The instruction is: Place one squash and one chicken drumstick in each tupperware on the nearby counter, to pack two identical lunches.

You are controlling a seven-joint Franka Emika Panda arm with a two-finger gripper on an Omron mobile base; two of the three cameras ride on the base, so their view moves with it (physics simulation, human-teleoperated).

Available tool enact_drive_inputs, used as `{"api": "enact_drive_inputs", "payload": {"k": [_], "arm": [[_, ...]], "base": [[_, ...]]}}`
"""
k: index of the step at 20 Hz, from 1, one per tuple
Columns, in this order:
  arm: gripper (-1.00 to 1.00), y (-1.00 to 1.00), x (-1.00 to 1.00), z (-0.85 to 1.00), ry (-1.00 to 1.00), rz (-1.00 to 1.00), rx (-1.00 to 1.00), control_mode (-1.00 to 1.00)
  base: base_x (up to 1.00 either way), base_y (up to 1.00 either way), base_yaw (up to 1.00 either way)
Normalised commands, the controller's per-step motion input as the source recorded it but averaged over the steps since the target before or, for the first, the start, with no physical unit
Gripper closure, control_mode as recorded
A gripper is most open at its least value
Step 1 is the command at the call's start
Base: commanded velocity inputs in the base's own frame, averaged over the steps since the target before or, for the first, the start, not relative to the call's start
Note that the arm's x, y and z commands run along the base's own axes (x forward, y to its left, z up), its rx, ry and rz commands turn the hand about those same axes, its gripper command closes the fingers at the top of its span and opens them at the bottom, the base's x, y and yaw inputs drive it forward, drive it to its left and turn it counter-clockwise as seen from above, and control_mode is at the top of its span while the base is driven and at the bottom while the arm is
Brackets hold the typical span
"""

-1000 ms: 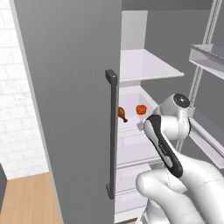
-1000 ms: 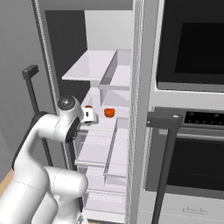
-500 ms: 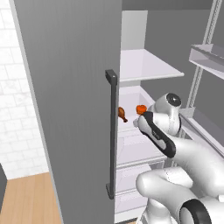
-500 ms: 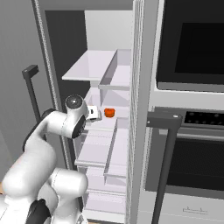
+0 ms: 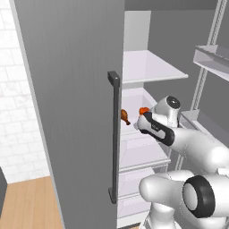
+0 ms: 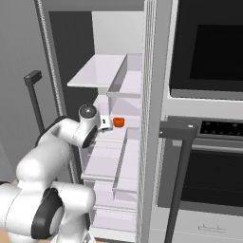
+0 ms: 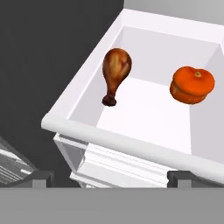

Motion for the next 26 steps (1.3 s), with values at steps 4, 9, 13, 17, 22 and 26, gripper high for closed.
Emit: {"api": "enact_drive_inputs", "payload": {"k": [4,9,13,17,22,26], "arm": [[-1.0,0.0,0.29,-0.05,0.0,0.02,0.03,-1.0],[-1.0,0.0,0.22,0.0,0.0,0.01,0.03,-1.0],[-1.0,0.03,0.12,-0.13,0.01,0.0,0.02,-1.0],[-1.0,0.08,0.03,-0.17,0.0,0.0,0.01,-1.0],[-1.0,0.02,0.03,-0.04,0.0,0.0,0.07,-1.0],[-1.0,0.0,0.04,-0.01,0.0,0.0,0.18,-1.0]], "base": [[0.0,0.0,0.0],[0.0,0.0,0.0],[0.0,0.0,0.0],[0.0,0.0,0.0],[0.0,0.0,0.0],[0.0,0.0,0.0]]}}
